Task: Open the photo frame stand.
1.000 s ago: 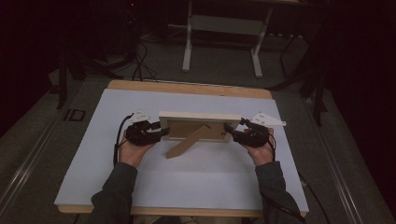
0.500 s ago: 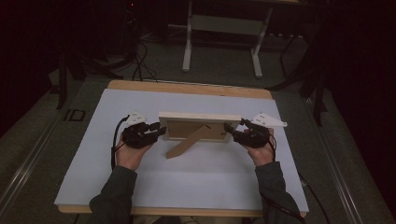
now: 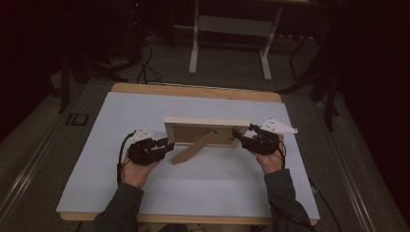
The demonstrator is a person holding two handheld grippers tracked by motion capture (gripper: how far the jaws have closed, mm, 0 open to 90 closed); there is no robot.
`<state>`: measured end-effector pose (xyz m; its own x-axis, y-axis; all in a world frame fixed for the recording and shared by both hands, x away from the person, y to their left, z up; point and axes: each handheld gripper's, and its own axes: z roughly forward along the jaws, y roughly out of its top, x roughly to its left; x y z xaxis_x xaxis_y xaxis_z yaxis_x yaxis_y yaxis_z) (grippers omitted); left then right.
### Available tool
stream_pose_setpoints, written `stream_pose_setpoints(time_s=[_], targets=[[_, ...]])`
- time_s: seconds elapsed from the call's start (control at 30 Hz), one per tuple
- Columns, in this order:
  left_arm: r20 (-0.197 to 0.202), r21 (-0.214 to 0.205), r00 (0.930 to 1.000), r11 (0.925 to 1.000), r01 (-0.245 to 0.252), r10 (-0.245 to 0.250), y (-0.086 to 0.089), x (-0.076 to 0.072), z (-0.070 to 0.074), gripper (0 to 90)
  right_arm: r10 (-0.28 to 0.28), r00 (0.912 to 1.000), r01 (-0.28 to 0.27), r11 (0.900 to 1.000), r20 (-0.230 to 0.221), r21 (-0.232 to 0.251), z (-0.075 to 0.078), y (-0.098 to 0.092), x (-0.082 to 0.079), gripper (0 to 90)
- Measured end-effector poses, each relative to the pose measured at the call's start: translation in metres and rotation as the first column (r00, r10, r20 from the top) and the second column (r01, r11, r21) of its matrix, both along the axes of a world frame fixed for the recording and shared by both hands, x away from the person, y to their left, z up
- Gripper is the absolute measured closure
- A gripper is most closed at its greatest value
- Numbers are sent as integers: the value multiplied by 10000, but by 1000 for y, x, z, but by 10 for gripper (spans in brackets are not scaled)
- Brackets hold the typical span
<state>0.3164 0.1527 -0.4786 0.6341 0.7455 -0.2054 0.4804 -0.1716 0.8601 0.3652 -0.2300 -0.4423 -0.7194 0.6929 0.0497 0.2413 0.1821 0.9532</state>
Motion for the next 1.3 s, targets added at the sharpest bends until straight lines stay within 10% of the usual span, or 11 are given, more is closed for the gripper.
stream_pose_setpoints(time_s=[0.23,0.57,0.77,1.3], targets=[[-197,934,9952,9908,975,-960,-24,-6,-12,623,-125,9999,125,9999,-38,10,0,1,0,433],[-609,1008,9827,9784,1802,-1747,-39,-7,-15,715,-236,9996,239,9996,131,-169,0,2,-2,437],[8,1525,9981,9864,611,-620,-37,-1,-15,655,-278,9995,280,9994,124,-178,0,3,-1,437],[451,1831,9988,9830,103,-189,-37,12,-10,575,-457,9989,458,9988,88,-185,1,4,3,440]])
